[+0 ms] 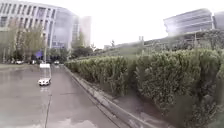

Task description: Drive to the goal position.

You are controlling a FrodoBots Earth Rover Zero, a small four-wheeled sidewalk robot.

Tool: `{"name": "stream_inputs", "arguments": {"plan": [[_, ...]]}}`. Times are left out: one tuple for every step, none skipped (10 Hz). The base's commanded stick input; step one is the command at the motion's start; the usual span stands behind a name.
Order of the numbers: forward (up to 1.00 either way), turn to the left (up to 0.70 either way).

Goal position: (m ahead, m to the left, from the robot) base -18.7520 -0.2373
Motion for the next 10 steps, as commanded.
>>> {"name": "stream_inputs", "arguments": {"plan": [[0.00, 0.00], [0.00, 0.00], [0.00, 0.00], [0.00, 0.00], [0.00, 0.03], [0.00, 0.28], [0.00, 0.70], [0.00, 0.70], [0.00, 0.70], [0.00, 0.70]]}}
